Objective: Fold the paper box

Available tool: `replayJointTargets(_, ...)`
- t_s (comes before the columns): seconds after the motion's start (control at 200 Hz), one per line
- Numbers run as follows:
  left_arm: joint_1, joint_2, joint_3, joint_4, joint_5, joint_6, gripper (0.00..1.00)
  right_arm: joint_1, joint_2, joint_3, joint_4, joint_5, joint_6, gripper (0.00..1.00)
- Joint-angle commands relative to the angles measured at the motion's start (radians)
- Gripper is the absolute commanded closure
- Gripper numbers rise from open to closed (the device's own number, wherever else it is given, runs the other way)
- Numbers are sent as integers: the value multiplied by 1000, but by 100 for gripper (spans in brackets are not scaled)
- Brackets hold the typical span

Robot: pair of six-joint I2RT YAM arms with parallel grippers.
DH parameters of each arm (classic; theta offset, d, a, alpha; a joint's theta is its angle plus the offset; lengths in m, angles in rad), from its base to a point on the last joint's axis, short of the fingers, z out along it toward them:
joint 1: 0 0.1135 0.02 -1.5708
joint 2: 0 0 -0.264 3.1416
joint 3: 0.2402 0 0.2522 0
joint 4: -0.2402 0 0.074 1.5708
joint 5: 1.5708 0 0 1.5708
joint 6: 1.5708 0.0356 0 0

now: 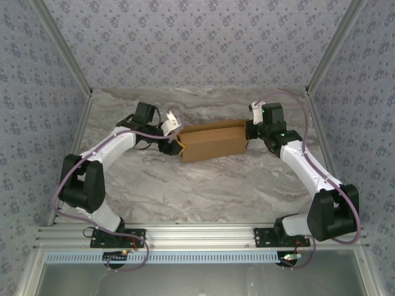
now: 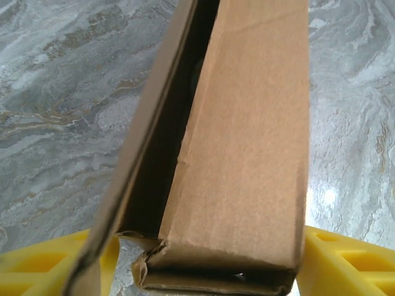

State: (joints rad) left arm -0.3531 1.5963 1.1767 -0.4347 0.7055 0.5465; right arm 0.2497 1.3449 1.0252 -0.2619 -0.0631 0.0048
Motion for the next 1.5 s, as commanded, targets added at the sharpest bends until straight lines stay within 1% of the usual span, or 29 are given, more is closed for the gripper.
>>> replayJointTargets(0.0,9,-70,-25,45,-32,-94,27,6,33,-1,-143,38,12,96)
replayJointTargets(0.1,11,-97,-32,55,-98,-170,28,10,35,3,-144,40,13,96)
replayJointTargets(0.18,10,-117,-34,50,-144,-225,31,12,40,6,-146,39,13,96)
replayJointTargets(0.215,9,-125,-35,45,-157,-243,34,13,42,6,-145,42,12,96)
replayJointTargets(0.315,10,-136,-29,27,-171,-268,47,14,45,7,-144,41,11,96)
replayJointTargets(0.44,9,-132,-19,24,-192,-276,64,14,51,9,-145,41,9,96)
replayJointTargets(0.53,10,-120,-5,17,-195,-275,75,15,52,10,-145,42,8,96)
replayJointTargets(0.7,9,-94,13,15,-194,-275,85,16,54,9,-149,44,7,96)
replayJointTargets(0.775,9,-88,20,15,-195,-280,88,16,53,11,-153,46,6,96)
replayJointTargets(0.869,9,-87,24,13,-195,-287,89,15,53,12,-155,46,5,96)
replayJointTargets(0.929,9,-86,26,11,-196,-287,87,15,55,11,-155,45,5,96)
replayJointTargets(1.094,9,-86,37,6,-213,-286,76,17,59,16,-154,41,5,96)
replayJointTargets(1.214,9,-83,44,6,-221,-286,76,16,60,15,-156,41,5,96)
replayJointTargets(1.414,9,-71,50,-5,-216,-286,87,18,60,15,-159,43,6,96)
replayJointTargets(1.494,9,-76,49,-4,-227,-310,90,20,60,14,-158,43,10,96)
